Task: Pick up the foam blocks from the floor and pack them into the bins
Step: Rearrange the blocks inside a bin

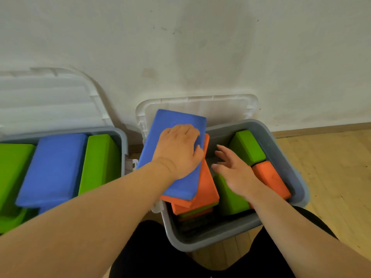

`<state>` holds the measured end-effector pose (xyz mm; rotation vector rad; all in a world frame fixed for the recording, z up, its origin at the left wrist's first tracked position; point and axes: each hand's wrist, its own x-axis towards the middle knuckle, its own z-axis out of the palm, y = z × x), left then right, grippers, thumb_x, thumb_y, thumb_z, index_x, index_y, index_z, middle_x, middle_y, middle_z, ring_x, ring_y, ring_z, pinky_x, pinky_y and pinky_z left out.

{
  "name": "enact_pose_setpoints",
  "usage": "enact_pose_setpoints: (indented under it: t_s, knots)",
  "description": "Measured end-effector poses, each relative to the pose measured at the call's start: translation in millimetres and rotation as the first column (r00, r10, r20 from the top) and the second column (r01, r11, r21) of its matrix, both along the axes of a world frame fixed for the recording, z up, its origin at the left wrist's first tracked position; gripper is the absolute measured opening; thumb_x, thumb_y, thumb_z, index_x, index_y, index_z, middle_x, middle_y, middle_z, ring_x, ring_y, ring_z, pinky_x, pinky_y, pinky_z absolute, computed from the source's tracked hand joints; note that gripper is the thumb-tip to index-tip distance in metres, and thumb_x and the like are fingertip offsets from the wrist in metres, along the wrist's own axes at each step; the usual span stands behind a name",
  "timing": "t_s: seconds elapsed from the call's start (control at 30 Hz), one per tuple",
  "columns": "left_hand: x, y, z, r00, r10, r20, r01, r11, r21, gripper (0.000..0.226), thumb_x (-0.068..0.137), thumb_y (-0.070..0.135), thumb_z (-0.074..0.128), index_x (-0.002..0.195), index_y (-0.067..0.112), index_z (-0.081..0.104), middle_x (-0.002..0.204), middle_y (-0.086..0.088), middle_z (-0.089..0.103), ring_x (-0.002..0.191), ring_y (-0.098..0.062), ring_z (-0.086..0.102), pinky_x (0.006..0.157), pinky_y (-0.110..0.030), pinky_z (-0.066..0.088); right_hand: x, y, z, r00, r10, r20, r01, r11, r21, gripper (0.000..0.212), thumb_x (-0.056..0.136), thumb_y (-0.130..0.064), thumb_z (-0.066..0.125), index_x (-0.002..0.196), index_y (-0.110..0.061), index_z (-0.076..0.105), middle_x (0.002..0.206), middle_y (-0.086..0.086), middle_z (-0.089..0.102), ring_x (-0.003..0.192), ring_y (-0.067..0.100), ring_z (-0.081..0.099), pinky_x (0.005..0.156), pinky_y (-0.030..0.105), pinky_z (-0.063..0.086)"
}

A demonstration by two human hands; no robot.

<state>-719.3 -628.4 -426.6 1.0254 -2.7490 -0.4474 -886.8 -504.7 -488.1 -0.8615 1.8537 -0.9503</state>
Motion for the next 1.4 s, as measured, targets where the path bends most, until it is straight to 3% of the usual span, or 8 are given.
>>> enact_pose_setpoints:
  t_s: [0.13,0.3,0.53,0.7,0.87,0.93,1.2,1.4]
  knots:
    - [35,-7,6,0.966,0.093,0.243,-0.125,0.985,0.120,0.057,0.096,0.056,0.042,0.153,0.050,0.033,0.170,0.010,0.009,0.156,-0.033,0.003,0.120,-0.066,0.002,19,6,8,0.994,0.073,0.080,-0.070,0.996,-0.047,0.061,0.094,-0.003,0.068,0.143,-0.030,0.046,0.137,-0.015,0.053,0.106,-0.014,0.060,0.094,0.015,0.049]
    - [70,7,2,0.909,0.344,0.237,-0.410,0.843,0.348,0.093,0.082,0.084,0.049,0.158,0.051,0.008,0.166,-0.007,0.001,0.141,-0.042,0.039,0.114,-0.053,0.039,49,12,17,0.971,0.217,0.097,-0.209,0.974,-0.085,0.062,0.091,-0.024,0.070,0.137,-0.058,0.047,0.135,-0.031,0.060,0.128,-0.004,0.055,0.113,0.038,0.044]
    - [42,40,17,0.940,0.312,-0.140,-0.249,0.905,0.345,0.089,0.091,0.064,0.060,0.161,0.042,0.010,0.168,-0.001,-0.004,0.153,-0.027,0.021,0.120,-0.040,0.030,35,33,62,0.916,0.202,0.348,-0.118,0.962,-0.248,0.083,0.097,-0.008,0.063,0.156,-0.050,0.022,0.145,-0.026,0.054,0.128,0.007,0.059,0.099,0.035,0.054]
    - [14,43,13,0.981,0.189,-0.038,-0.178,0.965,0.193,0.087,0.092,0.062,0.058,0.162,0.038,0.010,0.168,-0.007,0.010,0.154,-0.031,0.017,0.124,-0.045,0.022,-9,60,96,0.982,-0.103,-0.161,0.040,0.935,-0.352,0.069,0.091,-0.011,0.072,0.143,-0.048,0.045,0.129,-0.038,0.054,0.111,-0.015,0.059,0.082,0.010,0.050]
    - [14,40,-33,0.885,0.066,0.460,-0.157,0.974,0.162,0.092,0.079,0.081,0.048,0.158,0.049,0.012,0.170,-0.004,0.009,0.151,-0.041,0.017,0.120,-0.058,0.024,-62,76,71,0.604,-0.006,-0.797,0.038,0.999,0.020,0.056,0.086,-0.040,0.071,0.140,-0.032,0.058,0.150,-0.005,0.049,0.127,0.024,0.054,0.104,0.039,0.046]
    - [11,44,-38,0.872,0.071,0.485,-0.168,0.973,0.159,0.087,0.082,0.079,0.051,0.157,0.051,0.016,0.169,0.001,0.012,0.148,-0.043,0.020,0.118,-0.057,0.026,-62,82,44,0.553,0.225,-0.802,0.066,0.948,0.311,0.059,0.091,-0.049,0.062,0.146,-0.034,0.051,0.158,0.001,0.038,0.127,0.037,0.051,0.104,0.048,0.046]
    - [15,40,-25,0.848,0.057,0.527,-0.160,0.975,0.151,0.085,0.082,0.084,0.047,0.155,0.058,0.010,0.168,0.010,0.011,0.147,-0.039,0.018,0.113,-0.061,0.030,-53,72,16,0.751,0.186,-0.633,0.014,0.955,0.297,0.092,0.090,-0.036,0.072,0.160,-0.048,0.014,0.168,0.007,-0.008,0.134,0.037,0.050,0.100,0.041,0.050]
    - [17,32,-29,0.856,0.049,0.515,-0.132,0.983,0.126,0.086,0.077,0.090,0.045,0.152,0.060,0.018,0.163,0.010,0.019,0.141,-0.039,0.023,0.113,-0.059,0.027,-61,49,36,0.683,-0.359,-0.637,0.206,0.930,-0.304,0.076,0.084,-0.022,0.078,0.150,-0.016,0.041,0.151,0.009,0.040,0.136,0.026,0.043,0.111,0.039,0.041]
